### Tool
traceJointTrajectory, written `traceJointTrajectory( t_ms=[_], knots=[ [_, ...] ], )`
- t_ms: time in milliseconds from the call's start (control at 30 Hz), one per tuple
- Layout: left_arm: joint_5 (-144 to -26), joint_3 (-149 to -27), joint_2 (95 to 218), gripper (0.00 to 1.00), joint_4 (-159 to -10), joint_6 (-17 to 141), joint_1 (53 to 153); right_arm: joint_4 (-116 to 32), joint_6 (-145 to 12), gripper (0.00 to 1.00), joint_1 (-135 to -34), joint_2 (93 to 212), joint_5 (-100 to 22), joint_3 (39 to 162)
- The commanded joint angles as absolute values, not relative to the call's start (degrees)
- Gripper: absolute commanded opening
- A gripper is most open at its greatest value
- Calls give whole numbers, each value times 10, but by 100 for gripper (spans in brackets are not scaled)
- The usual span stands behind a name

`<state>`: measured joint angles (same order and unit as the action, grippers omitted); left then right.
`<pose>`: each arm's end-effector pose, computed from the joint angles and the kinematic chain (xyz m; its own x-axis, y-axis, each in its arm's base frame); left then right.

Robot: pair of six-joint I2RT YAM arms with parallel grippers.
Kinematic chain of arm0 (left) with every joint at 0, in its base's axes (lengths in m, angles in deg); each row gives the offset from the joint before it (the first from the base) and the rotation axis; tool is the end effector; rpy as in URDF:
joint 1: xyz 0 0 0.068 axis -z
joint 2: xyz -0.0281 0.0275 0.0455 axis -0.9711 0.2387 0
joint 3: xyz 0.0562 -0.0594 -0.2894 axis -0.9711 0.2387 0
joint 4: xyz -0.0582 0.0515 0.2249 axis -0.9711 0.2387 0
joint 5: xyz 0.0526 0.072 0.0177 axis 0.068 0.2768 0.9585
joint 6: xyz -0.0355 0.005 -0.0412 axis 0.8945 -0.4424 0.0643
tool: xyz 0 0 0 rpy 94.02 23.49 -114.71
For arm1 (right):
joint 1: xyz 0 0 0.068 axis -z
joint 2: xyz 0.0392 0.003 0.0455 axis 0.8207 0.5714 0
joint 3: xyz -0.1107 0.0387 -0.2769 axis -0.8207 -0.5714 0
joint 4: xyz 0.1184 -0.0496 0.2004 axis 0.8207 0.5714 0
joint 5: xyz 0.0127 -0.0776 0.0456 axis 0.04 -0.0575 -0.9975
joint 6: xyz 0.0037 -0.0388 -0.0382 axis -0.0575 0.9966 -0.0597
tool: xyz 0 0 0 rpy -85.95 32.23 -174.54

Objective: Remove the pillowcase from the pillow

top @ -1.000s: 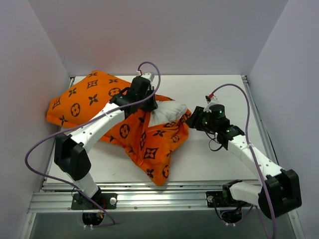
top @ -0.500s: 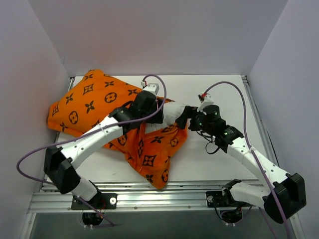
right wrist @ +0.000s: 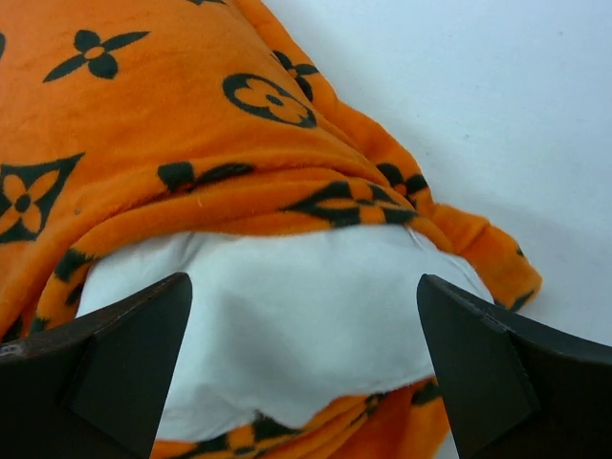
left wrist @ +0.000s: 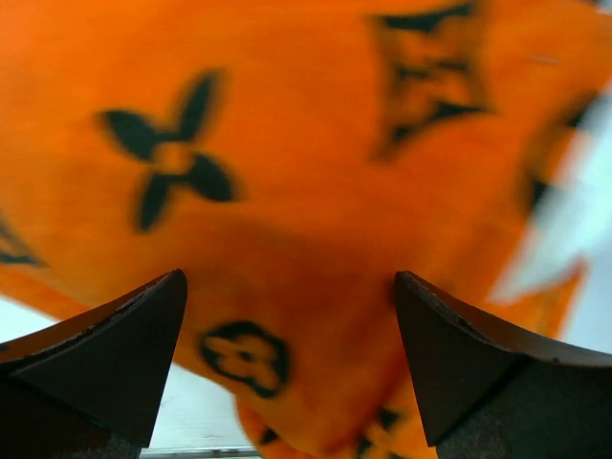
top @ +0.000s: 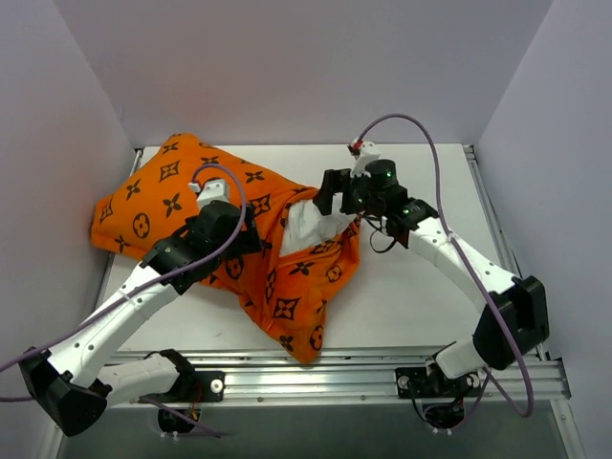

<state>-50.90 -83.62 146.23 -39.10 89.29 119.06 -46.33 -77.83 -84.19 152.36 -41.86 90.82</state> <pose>0.1531 -0.1202 0.3812 -0.5962 -0.2178 -0.7728 -0.0135 0.9651 -0.2616 0.2690 0.1569 0.3818 -0.3570 0.1499 -0.9220 -0.5483 0.7655 0.3368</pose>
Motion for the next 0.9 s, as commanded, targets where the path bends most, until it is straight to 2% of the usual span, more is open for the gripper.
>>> traceJointTrajectory(
  t_ms=[0, 133, 167, 233, 267, 333, 500, 667, 867],
  knots=[
    [-521, -787, 1437, 98, -374, 917, 1114, -482, -709, 100, -846, 1577, -470, 954],
    [-569, -745, 1450, 97, -421, 902, 1033, -472, -690, 98, -849, 1661, -529, 968],
    [-586, -740, 1458, 97, -431, 898, 1029, -473, -693, 80, -851, 1669, -548, 963],
    [-598, -741, 1491, 98, -453, 885, 1026, -467, -694, 56, -866, 1666, -550, 934],
    [-617, -748, 1502, 98, -462, 878, 1026, -468, -696, 27, -872, 1655, -546, 917],
    [-633, -758, 1539, 98, -478, 857, 1027, -469, -711, 1, -895, 1601, -529, 881],
    [-687, -795, 1592, 100, -537, 818, 1050, -428, -767, 0, -959, 1434, -478, 784],
    [-713, -873, 1677, 100, -566, 786, 1114, -409, -854, 0, -1059, 1345, -420, 730],
    [-739, -963, 1769, 100, -612, 767, 1170, -417, -922, 0, -1110, 1285, -329, 677]
  ],
)
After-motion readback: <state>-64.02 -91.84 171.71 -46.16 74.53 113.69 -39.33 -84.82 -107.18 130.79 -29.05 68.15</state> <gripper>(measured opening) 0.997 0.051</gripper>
